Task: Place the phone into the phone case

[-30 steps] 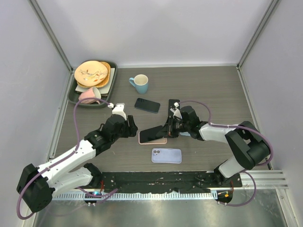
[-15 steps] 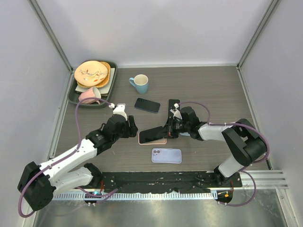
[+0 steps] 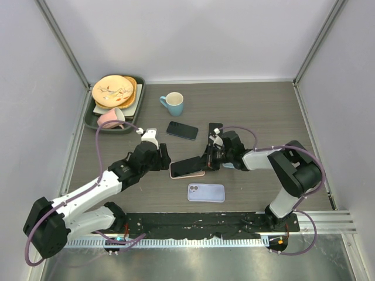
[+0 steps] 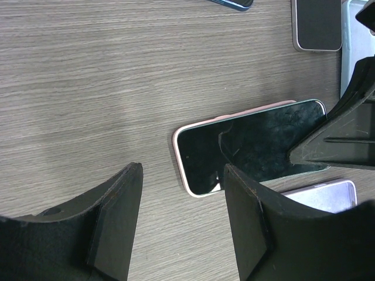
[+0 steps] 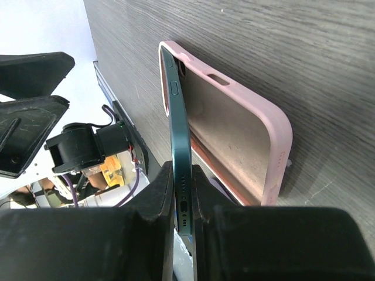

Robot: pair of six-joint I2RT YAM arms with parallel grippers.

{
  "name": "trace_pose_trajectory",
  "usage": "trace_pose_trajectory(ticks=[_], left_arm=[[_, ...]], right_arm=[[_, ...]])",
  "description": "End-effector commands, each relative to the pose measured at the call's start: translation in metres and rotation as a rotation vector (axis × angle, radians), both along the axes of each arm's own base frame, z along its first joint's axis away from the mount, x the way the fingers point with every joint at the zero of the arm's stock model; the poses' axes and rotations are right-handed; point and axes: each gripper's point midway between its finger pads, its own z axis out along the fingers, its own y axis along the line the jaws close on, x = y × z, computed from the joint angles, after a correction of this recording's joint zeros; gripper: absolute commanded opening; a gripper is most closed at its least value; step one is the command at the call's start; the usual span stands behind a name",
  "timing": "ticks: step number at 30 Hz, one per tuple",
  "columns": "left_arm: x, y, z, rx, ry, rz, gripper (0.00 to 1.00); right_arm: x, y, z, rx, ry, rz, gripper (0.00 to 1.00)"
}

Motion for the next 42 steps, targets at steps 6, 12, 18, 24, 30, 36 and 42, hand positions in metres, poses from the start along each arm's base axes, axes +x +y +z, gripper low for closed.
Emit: trace_pose_trajectory(ticks=[6,12,18,24,30,36,42], left_arm=[[0.014,-0.02,0.015,-0.04,-0.039,-0.038,0.61],[0.017,-0.038,0.013,-0.085,-0.016,-0.078,0.56],[0.018,-0.062,-0.007,-0.115,0.083,-0.132,0.43],[0.011,-0.096,-0.025,-0.163,0.18,-0.216,0.19],[0.008,-0.108,-0.028,-0.184,0.199,-0.232,0.09],[0.006,-0.104,-0.048,-0.123,0.261,-0.204,0.05],[0.003,-0.105,-0.061,-0.109,0.313,-0.192,0.02]], right_arm=[[-0.019,-0.033,-0.074,-0.284,0.136,-0.054,0.01],[-0.022,-0.038,-0.077,-0.303,0.13,-0.052,0.01],[-0.023,-0.042,-0.081,-0.328,0.118,-0.039,0.01],[-0.024,-0.046,-0.086,-0.357,0.113,-0.032,0.01],[-0.023,-0.053,-0.088,-0.407,0.096,-0.021,0.01],[-0.023,-0.063,-0.094,-0.481,0.076,-0.012,0.07],[-0.027,-0.072,-0.097,-0.556,0.057,0.027,0.15]])
